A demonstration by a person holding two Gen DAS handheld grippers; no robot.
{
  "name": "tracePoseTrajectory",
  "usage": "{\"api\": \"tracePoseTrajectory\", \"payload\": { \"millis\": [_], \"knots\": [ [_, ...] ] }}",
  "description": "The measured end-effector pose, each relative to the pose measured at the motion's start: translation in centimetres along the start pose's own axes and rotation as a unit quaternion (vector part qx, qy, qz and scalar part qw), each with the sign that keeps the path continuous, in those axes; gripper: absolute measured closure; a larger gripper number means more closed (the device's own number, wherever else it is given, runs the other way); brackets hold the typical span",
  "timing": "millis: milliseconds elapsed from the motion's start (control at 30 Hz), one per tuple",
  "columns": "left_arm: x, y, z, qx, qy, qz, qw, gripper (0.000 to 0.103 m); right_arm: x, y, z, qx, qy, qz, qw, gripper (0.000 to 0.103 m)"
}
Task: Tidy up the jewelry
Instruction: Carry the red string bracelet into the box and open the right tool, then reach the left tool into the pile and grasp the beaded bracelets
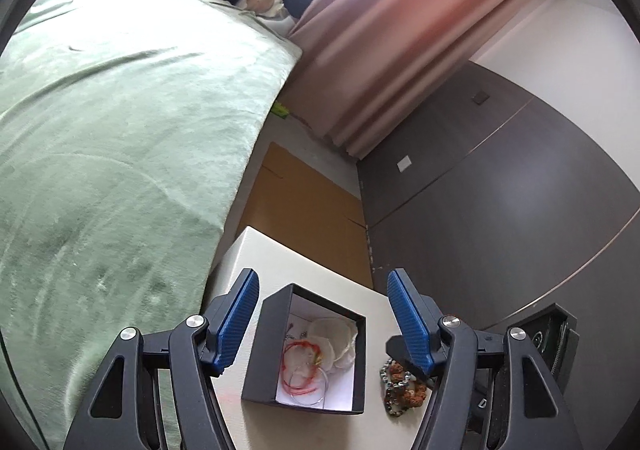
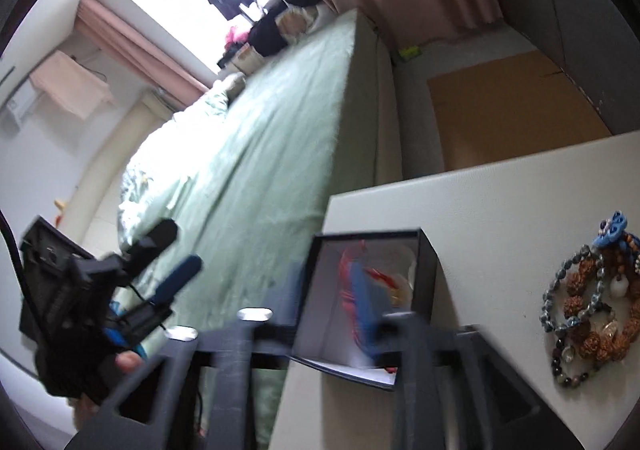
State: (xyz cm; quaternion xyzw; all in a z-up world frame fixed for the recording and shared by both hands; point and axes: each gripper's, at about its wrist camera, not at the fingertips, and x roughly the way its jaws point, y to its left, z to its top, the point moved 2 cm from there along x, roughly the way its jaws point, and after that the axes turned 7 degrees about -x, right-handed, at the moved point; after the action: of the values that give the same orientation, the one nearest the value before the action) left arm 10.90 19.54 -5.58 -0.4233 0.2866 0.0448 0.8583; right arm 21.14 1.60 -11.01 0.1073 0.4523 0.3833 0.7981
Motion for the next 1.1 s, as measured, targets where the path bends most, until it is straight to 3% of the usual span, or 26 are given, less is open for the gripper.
{"api": "tracePoseTrajectory", "payload": {
  "millis": [200, 400, 500, 600, 900, 1100],
  "knots": [
    [0.4, -0.5, -0.4, 0.008, 0.001, 0.005, 1.0000, 0.035, -1.8, -1.0, -0.1, 0.012, -0.012, 0.000, 1.000, 0.052],
    [1.3, -1.8, -1.6, 0.024, 0.009, 0.007, 0.9997, 0.035, -6.1, -3.2, -0.1, 0.028, -0.040, -0.037, 0.998, 0.047],
    [1.9, -2.7, -2.4, 0.036, 0.017, 0.007, 0.9992, 0.035, -8.4, -4.5, -0.1, 0.039, -0.055, -0.054, 0.996, 0.034],
    [2.4, -3.6, -3.2, 0.050, 0.025, 0.007, 0.9984, 0.035, -10.7, -6.1, -0.5, 0.051, -0.067, -0.075, 0.994, 0.029],
    [4.7, -7.6, -6.8, 0.111, 0.057, -0.004, 0.9921, 0.035, -14.3, -10.8, -1.4, 0.109, -0.063, -0.117, 0.985, 0.028],
    [7.0, -10.6, -10.2, 0.172, 0.084, 0.002, 0.9814, 0.035, -15.7, -12.8, -2.2, 0.137, -0.064, -0.128, 0.980, 0.028]
  ]
}}
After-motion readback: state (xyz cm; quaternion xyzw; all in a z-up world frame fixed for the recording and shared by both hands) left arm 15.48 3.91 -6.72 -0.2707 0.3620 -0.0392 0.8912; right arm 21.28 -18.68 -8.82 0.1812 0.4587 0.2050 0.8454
